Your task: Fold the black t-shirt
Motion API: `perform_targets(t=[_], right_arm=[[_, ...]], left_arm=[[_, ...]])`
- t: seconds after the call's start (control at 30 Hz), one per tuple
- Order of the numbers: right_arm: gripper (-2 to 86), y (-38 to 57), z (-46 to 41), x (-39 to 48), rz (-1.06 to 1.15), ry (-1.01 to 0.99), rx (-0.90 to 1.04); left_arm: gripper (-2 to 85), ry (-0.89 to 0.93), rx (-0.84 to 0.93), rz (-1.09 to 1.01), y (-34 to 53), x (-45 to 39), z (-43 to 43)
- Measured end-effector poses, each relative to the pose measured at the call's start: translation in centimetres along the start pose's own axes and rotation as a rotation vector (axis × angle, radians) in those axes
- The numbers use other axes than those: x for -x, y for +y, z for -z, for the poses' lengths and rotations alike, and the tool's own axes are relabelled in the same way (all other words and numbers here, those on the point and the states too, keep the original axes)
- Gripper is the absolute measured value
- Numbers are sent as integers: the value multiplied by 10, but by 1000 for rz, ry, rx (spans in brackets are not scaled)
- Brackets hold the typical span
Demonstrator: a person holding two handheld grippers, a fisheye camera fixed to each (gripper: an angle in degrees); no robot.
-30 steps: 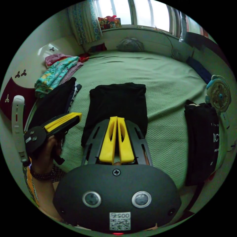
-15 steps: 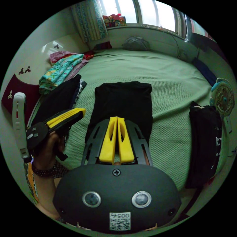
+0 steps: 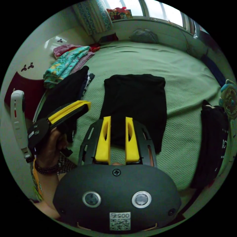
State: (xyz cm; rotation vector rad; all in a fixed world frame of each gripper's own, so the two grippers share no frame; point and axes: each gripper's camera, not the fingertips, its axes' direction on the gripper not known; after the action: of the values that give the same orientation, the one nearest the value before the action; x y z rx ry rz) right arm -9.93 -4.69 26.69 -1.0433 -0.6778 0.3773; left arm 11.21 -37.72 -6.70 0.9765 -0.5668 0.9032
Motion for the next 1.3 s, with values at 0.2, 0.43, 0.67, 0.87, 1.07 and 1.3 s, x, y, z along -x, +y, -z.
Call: perform_targets(t=[0.2, 0.43, 0.67, 0.87, 1.07, 1.3], right_arm=[[97, -9, -9, 15, 56, -19, 9], [111, -19, -21, 32, 107, -14, 20], [95, -29, -40, 48, 143, 15, 68], [62, -31, -63, 66, 220, 138, 144], [42, -38, -58, 58, 201, 81, 152], [-9, -40, -43, 43, 187, 53, 108]], left_arm=[[67, -16, -17, 15, 7, 20, 6], [80, -6, -14, 21, 13, 38, 9], [91, 2, -10, 64, 16, 55, 10], [88, 25, 9, 52, 17, 60, 7], [91, 37, 3, 55, 17, 62, 5], [92, 70, 79, 58, 14, 60, -4]])
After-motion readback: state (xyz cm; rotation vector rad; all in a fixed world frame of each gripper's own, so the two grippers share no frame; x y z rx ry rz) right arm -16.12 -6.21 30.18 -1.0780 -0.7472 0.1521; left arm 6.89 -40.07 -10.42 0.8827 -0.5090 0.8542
